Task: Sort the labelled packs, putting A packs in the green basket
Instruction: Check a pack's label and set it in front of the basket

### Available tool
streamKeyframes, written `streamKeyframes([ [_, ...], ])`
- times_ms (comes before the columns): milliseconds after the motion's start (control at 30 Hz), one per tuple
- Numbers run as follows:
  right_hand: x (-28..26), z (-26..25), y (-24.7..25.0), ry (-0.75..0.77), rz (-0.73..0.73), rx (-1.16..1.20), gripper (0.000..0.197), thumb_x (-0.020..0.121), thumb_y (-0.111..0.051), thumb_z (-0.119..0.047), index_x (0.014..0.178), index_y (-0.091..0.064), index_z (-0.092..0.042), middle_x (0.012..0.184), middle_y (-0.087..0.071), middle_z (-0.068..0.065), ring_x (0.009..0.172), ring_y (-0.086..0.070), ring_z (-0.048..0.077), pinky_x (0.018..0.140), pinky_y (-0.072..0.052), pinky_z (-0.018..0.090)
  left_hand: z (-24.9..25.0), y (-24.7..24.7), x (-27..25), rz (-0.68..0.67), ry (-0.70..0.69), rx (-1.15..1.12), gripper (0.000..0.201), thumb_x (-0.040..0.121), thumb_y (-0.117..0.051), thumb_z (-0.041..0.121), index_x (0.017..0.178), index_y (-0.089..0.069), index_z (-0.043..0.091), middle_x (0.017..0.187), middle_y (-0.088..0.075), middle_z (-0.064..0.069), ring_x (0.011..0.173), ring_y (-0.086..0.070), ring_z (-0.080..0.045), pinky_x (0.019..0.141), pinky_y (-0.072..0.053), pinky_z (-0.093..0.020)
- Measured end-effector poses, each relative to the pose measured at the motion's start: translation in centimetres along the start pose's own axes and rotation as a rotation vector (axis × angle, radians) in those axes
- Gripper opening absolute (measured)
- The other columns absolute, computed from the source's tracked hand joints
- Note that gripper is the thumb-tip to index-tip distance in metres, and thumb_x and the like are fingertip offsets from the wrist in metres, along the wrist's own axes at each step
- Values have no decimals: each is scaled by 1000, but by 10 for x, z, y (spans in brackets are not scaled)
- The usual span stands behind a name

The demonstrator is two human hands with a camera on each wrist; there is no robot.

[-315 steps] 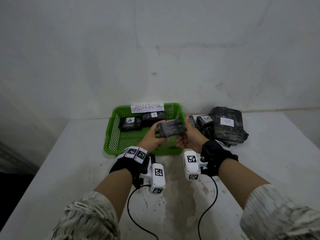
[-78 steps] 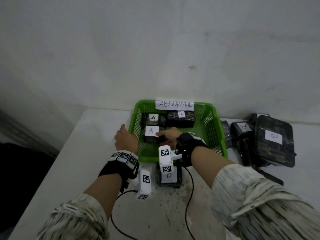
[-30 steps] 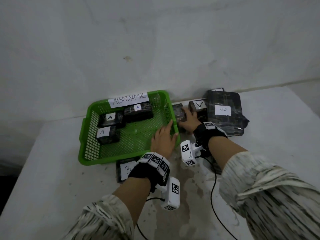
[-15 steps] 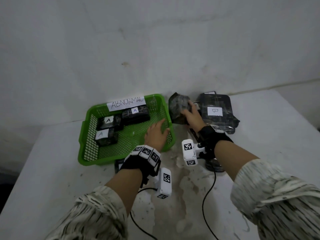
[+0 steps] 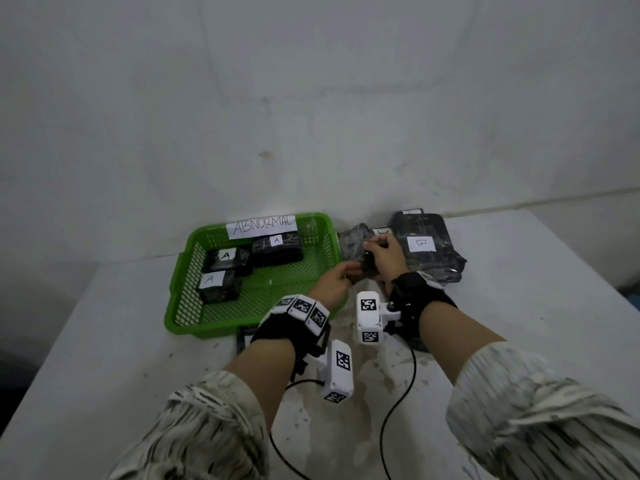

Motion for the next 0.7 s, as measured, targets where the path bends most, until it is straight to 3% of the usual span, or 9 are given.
streamKeyframes([
  [67,-6,-8,1,46,59,14,20,78,-64,-11,76,-50,-25,111,-56,23,94,-59,32,85,-53,47,2,9,-3,82,-16,0,33,93,-34,-6,117,-54,8,122,-60,-10,78,-55,-18,64,-41,-17],
  [133,-18,-21,4,120,119,68,23,78,-64,-6,80,-48,-22,108,-55,23,87,-58,30,73,-52,38,5,20,-6,160,-24,-57,22,96,-39,3,103,-56,14,112,-62,-6,91,-55,-18,76,-43,-24],
  [233,-29,-27,5,249,121,119,32,77,-65,2,93,-44,-16,112,-44,14,82,-52,20,63,-49,19,9,33,-12,222,35,-219,20,99,-40,15,115,-52,11,109,-58,-7,104,-56,-21,81,-45,-28],
  [333,-50,-32,-2,378,-19,0,53,72,-70,9,108,-38,-14,112,-35,4,94,-50,14,79,-49,19,12,38,-19,238,72,-368,37,100,-34,35,131,-36,14,116,-54,-9,104,-58,-24,94,-45,-45],
  [367,-57,-31,-5,410,-97,-35,59,70,-71,10,111,-37,-16,113,-35,2,100,-49,14,85,-48,19,13,39,-22,248,79,-414,42,99,-34,39,134,-31,16,117,-54,-10,97,-59,-23,93,-47,-47],
  [467,-74,-27,-13,522,-231,-179,70,67,-71,11,117,-36,-22,118,-33,8,110,-44,19,96,-43,21,10,44,-30,266,126,-564,57,95,-40,48,141,-15,25,127,-52,-13,83,-62,-22,73,-53,-45],
  [567,-88,-28,-20,611,-281,-239,73,65,-66,13,119,-36,-27,111,-35,5,101,-43,18,90,-46,24,8,46,-41,279,162,-626,74,90,-52,46,144,-6,27,136,-45,-13,97,-60,-28,70,-53,-46],
  [700,-107,-40,-26,457,-362,-14,63,75,-56,21,120,-36,-18,94,-45,8,84,-51,12,75,-49,13,-2,57,-53,391,161,-642,77,86,-64,31,141,-12,24,141,-41,-13,122,-49,-35,93,-46,-58],
])
Point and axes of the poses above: each hand's wrist, its own x-axis towards the middle knuckle, its own y-axis out of the back of the hand, z = x × y, the point moved 2 cm from there along x, towards the middle knuckle
